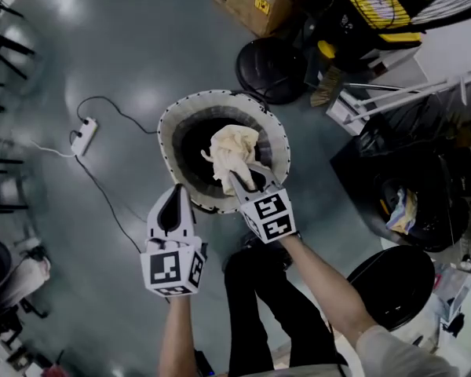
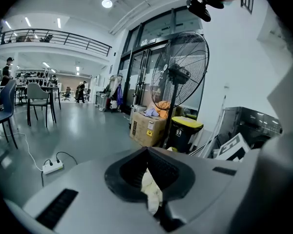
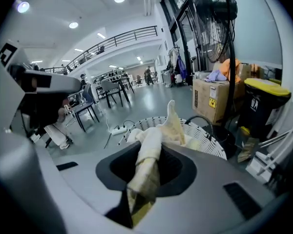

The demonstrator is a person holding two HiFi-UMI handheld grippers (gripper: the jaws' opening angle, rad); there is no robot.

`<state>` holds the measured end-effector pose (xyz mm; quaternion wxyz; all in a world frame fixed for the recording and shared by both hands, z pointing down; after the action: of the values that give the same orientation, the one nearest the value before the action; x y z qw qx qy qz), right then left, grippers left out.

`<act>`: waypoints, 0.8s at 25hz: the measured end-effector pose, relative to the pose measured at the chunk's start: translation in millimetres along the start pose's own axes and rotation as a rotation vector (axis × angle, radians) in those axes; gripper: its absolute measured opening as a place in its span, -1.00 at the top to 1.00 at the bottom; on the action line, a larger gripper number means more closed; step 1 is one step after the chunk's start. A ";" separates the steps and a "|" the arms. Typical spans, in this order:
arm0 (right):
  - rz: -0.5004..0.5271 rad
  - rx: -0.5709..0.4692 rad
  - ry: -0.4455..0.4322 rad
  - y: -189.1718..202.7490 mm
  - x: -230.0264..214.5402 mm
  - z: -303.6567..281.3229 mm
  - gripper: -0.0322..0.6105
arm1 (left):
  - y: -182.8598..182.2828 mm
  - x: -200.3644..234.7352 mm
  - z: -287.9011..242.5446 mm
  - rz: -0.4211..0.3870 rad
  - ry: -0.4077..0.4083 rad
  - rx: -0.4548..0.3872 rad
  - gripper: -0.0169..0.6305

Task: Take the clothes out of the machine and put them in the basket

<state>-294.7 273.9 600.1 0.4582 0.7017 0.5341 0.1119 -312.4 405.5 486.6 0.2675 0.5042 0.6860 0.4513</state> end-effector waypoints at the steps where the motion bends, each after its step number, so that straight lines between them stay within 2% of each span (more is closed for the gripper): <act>1: -0.001 0.005 -0.007 5.8 -1.9 -5.3 0.57 | 1.0 -0.4 -0.2 0.000 0.002 0.002 0.89; 2: 0.008 -0.002 -0.013 8.5 -2.5 -8.5 0.50 | 1.7 -0.8 -0.5 0.000 0.006 0.002 0.89; 3: 0.029 -0.024 -0.016 7.4 -2.2 -9.3 0.29 | 2.1 -1.2 -0.9 -0.002 0.010 0.001 0.89; 4: 0.053 -0.053 -0.015 3.0 -1.2 -8.0 -0.06 | 2.1 -1.5 -1.4 -0.004 0.014 0.000 0.89; 6: 0.076 -0.099 -0.020 -7.9 2.2 -3.2 -0.12 | 2.6 -2.7 -2.9 -0.007 0.018 0.001 0.89; 10: 0.092 -0.122 -0.015 -19.6 5.9 8.1 0.10 | 5.3 -13.5 -7.5 -0.012 0.033 0.016 0.89; 17: 0.066 -0.141 0.052 -18.9 -10.1 31.4 0.69 | 5.0 -42.8 -19.6 -0.032 0.089 0.025 0.89; 20: 0.051 -0.155 0.073 -16.0 -18.2 44.9 0.82 | 7.1 -58.8 -24.5 -0.050 0.115 0.035 0.89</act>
<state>-283.3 235.1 569.1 0.4882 0.6730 0.5222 0.1898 -308.9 342.6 498.8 0.2299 0.4646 0.7203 0.4609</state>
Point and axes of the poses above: the fingertips, and each gripper's own axes: z backward along the fingers, x to its left, y out of its underside, the point moved 2 cm from there along z, backward along the fingers, and after that the axes turned 13 degrees about -y, right-handed, at the moved point
